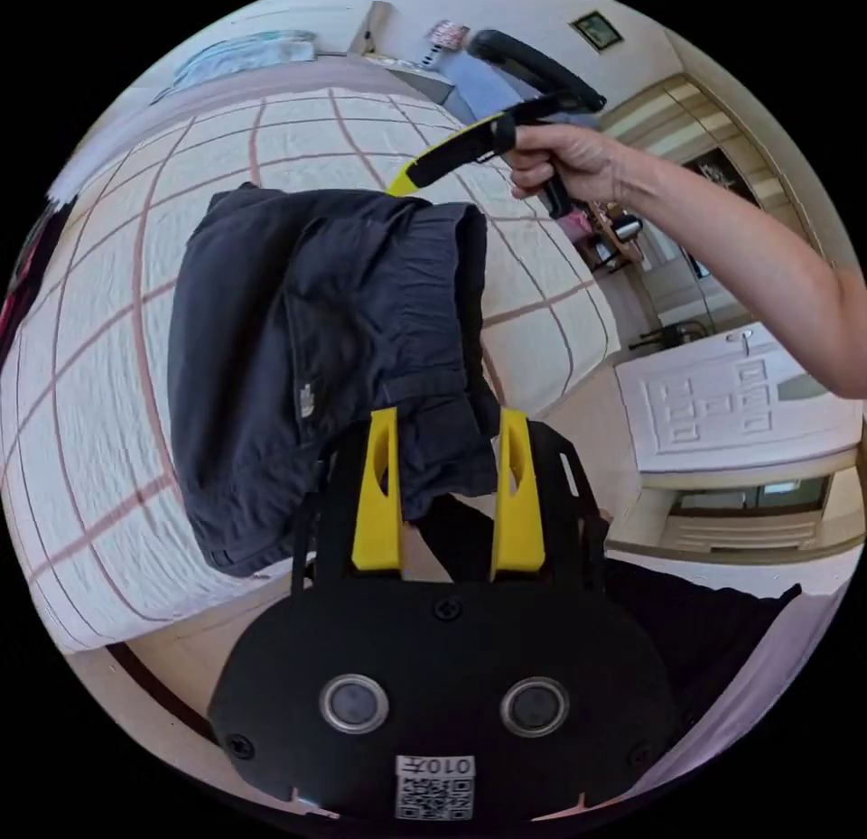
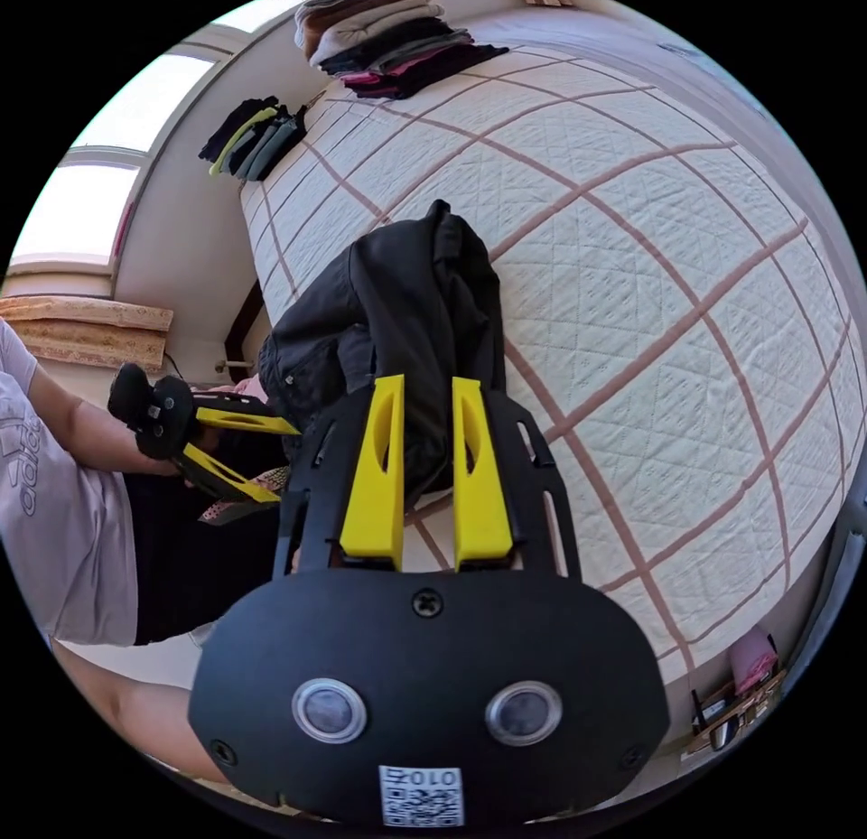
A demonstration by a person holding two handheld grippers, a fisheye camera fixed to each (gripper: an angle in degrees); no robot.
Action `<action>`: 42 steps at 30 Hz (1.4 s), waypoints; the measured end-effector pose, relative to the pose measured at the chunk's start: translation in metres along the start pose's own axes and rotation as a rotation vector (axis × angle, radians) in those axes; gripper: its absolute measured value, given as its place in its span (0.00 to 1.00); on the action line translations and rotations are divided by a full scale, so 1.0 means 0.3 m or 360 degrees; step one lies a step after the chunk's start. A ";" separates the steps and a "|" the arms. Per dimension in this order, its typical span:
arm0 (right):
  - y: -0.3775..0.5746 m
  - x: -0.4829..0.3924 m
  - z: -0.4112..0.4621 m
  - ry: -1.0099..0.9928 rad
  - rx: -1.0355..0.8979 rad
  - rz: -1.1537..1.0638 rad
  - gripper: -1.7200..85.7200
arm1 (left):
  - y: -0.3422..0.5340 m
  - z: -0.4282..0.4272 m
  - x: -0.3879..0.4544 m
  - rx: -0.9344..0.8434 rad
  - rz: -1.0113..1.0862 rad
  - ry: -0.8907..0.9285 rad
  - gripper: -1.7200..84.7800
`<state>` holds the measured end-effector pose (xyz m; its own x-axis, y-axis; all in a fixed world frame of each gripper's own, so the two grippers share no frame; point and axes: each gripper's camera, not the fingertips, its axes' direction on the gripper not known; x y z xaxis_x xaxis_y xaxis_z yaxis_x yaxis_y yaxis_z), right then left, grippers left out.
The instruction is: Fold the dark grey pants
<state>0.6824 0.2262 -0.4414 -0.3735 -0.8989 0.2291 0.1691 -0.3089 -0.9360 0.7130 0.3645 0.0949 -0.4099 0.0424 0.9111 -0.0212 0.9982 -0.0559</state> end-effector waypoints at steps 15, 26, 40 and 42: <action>-0.055 0.021 0.039 -0.0183 0.0015 -0.0063 0.10 | 0.067 0.170 0.221 -0.0148 0.0100 -0.0126 0.03; -0.123 -0.151 0.038 0.0074 -0.0182 -0.0314 0.05 | 0.077 0.239 0.347 -0.0193 0.0367 -0.0130 0.02; -0.033 -0.192 -0.006 0.0057 -0.0224 -0.0194 0.11 | 0.262 0.064 0.115 0.0122 -0.0306 0.0320 0.07; -0.038 -0.241 -0.076 0.0004 -0.0037 -0.0249 0.11 | 0.306 -0.035 0.037 0.0176 -0.0402 0.0019 0.08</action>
<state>0.6868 0.3018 -0.4534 -0.3960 -0.8395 0.3720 0.0877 -0.4379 -0.8947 0.7162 0.4572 0.1042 -0.3681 -0.2063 0.9066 -0.2212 0.9665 0.1301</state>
